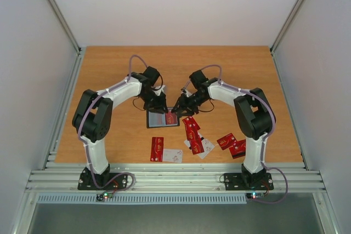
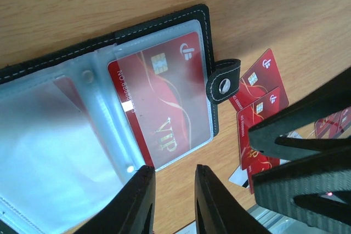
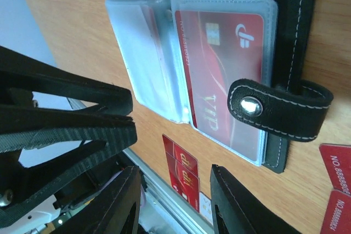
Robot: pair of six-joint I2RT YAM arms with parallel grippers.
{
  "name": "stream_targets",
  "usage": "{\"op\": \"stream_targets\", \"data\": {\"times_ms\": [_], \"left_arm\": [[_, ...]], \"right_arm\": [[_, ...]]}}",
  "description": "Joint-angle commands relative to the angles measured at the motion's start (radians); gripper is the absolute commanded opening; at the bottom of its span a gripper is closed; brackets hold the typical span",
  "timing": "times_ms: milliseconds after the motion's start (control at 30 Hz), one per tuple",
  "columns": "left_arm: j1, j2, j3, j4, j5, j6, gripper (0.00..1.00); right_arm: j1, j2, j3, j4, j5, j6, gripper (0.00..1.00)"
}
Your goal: Put the credit cards into the card holder
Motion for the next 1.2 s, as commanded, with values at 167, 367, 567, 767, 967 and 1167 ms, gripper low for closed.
{"op": "stream_targets", "data": {"times_ms": [167,367,567,767,967,1167], "left_arm": [[-0.003,0.054,-0.004,0.008,0.013,0.067,0.15],[-0.003,0.093,0.000,0.003,-0.002,0.085,0.03],[-0.003,0.124,0.000,0.004,0.001,0.096,0.01],[-0.004,0.148,-0.011,0.010,0.012,0.098,0.01],[-0.004,0.153,-0.029,0.029,0.024,0.090,0.01],[-0.004,0.159,-0.038,0.044,0.040,0.079,0.01]], "right_arm": [[0.011,0.075,0.006,0.021,-0.008,0.000,0.36],[0.011,0.099,0.022,-0.019,0.023,-0.041,0.36],[0.011,0.122,0.029,-0.029,0.022,-0.051,0.36],[0.011,0.142,0.042,-0.029,0.013,-0.052,0.36],[0.011,0.145,0.052,-0.031,0.012,-0.052,0.36],[0.011,0.138,0.060,-0.039,0.008,-0.054,0.36]]}}
